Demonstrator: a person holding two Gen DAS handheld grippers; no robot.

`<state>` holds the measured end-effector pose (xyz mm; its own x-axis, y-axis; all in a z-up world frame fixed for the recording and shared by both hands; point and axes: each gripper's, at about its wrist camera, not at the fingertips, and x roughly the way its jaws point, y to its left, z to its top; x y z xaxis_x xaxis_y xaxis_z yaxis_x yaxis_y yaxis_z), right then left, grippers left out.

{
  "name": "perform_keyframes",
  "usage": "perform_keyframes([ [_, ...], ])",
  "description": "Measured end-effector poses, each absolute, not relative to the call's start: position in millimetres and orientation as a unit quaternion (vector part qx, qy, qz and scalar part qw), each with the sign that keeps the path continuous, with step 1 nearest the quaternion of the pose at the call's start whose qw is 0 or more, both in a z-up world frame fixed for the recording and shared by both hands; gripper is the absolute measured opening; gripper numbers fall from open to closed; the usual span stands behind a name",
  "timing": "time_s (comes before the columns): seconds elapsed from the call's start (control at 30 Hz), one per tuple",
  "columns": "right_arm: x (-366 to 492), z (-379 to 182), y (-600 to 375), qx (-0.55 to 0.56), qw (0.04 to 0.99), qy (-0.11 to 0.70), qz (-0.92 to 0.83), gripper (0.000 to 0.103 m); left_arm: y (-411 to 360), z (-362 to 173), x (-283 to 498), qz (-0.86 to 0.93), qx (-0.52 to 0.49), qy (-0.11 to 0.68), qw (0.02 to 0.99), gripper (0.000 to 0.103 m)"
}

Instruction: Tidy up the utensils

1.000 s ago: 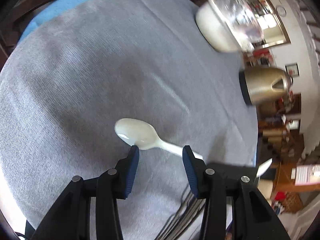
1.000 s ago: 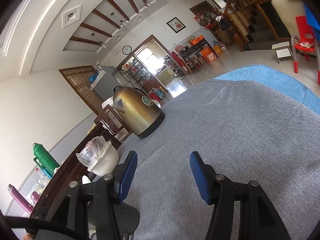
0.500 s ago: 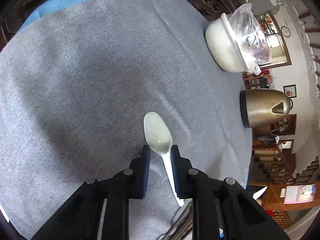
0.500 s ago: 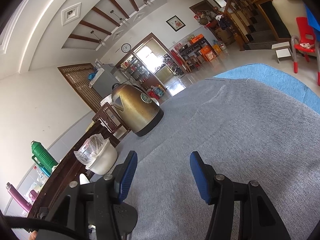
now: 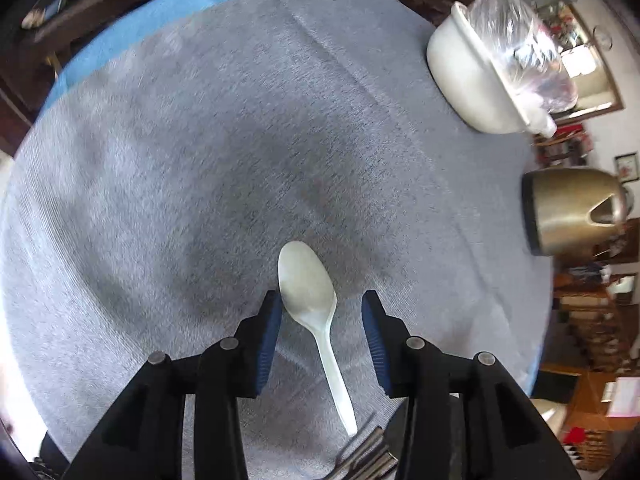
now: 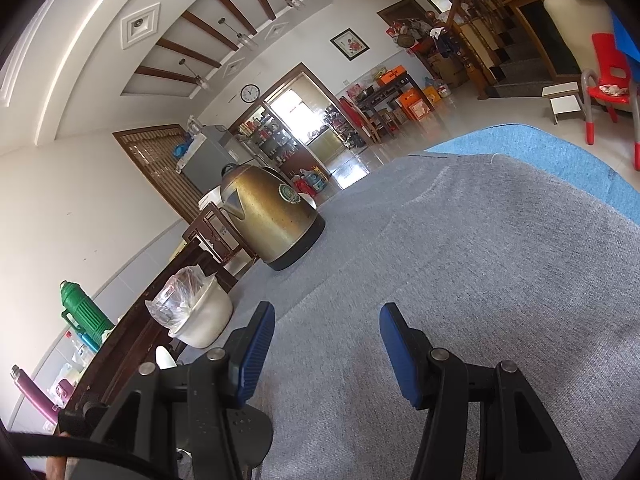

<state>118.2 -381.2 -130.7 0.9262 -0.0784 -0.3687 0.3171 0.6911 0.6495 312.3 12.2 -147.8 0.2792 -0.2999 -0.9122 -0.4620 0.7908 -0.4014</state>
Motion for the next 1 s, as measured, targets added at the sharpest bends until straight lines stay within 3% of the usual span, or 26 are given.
perform_keyframes([
  [0.1,120,-132,-381,0.377,0.905,0.163,-0.11,0.059,5,-146,321,0.069,-0.285,0.6,0.744,0.041],
  [0.2,121,-133,-382,0.376,0.904,0.168,-0.111,0.059,-1,-145,323,0.077,-0.245,0.598,0.759,0.028],
  [0.63,120,-130,-377,0.367,0.911,0.159,-0.1,0.059,-17,-130,313,0.025,-0.213,0.561,0.8,0.027],
  [1.0,121,-132,-380,0.371,0.908,0.163,-0.104,0.059,-43,-11,255,-0.072,-0.203,0.432,0.876,0.027],
])
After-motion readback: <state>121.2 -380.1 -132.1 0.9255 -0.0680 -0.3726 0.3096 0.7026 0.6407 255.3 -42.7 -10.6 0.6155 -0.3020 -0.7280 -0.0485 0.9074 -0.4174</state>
